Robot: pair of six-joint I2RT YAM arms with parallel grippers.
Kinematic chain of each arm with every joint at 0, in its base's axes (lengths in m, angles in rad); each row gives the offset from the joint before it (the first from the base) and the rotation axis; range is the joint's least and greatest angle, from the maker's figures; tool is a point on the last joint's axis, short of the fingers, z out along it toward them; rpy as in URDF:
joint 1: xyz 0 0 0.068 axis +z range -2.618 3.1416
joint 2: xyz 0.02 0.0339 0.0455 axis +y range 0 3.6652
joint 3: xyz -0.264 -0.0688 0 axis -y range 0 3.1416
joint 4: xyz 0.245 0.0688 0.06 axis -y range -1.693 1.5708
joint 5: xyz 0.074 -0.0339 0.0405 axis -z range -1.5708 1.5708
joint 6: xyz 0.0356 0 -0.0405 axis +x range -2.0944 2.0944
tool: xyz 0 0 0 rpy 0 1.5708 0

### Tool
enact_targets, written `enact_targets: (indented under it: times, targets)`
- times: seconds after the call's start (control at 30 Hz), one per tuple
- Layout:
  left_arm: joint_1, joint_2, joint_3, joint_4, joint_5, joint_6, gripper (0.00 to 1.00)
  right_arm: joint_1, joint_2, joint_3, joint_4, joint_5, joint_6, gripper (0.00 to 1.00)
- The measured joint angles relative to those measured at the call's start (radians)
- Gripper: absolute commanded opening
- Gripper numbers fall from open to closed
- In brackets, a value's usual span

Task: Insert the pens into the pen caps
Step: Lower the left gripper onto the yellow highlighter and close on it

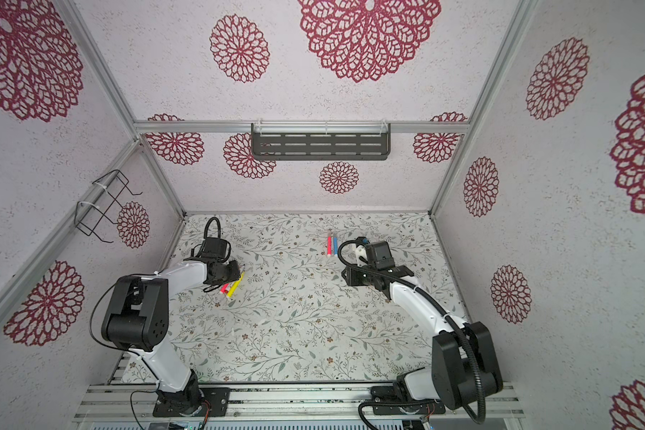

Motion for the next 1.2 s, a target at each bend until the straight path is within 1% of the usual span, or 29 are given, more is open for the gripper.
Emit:
enact_targets:
  times: [0.23, 0.6, 0.87, 1.2]
  targets:
    - [-0.043, -0.002, 0.001, -0.011, -0.034, 0.003, 0.34, 0.000, -0.017, -0.006, 0.000, 0.000, 0.000, 0.43]
    - [-0.071, -0.024, -0.018, -0.047, -0.084, 0.007, 0.34, 0.000, -0.056, -0.031, -0.001, 0.000, 0.000, 0.43]
    - [-0.082, -0.029, -0.052, -0.048, -0.085, 0.007, 0.34, 0.000, -0.060, -0.032, -0.001, -0.001, 0.000, 0.43]
    - [-0.093, -0.029, -0.053, -0.049, -0.083, 0.008, 0.32, 0.000, -0.069, -0.038, -0.002, 0.000, 0.000, 0.43]
